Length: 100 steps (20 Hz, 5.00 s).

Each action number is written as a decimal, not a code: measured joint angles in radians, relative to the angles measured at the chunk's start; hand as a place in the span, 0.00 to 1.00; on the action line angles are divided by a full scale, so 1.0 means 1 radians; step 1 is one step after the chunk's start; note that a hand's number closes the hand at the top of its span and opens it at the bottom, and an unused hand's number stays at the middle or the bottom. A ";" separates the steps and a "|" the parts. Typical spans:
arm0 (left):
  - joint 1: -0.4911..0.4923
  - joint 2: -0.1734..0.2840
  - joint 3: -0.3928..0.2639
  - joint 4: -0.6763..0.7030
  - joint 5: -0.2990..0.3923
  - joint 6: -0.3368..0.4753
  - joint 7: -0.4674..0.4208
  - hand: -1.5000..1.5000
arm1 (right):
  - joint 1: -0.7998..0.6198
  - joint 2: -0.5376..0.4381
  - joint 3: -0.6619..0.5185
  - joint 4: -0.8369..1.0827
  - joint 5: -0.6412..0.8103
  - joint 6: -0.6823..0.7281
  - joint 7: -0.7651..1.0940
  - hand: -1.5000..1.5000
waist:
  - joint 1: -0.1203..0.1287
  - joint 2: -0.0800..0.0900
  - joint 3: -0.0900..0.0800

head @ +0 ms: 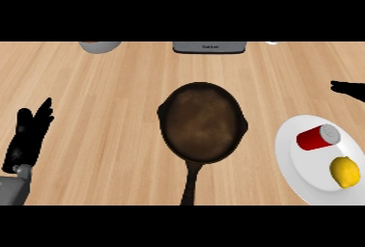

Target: Pick the can from the plate and place it in the pan

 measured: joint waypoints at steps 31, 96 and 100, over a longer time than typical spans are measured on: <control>0.018 -0.107 0.153 -0.022 -0.154 -0.109 0.023 0.50 | 0.021 0.324 -0.006 0.155 0.570 -0.062 -0.063 0.00 | -0.007 0.000 0.001; -0.004 -0.199 0.270 -0.045 -0.273 -0.199 0.052 0.50 | -0.184 0.880 -0.141 -0.004 0.499 -0.221 0.203 1.00 | 0.001 0.001 0.000; -0.003 -0.200 0.269 -0.060 -0.274 -0.208 0.059 0.50 | -0.283 0.941 -0.124 0.180 0.525 -0.298 0.220 1.00 | 0.006 0.003 0.000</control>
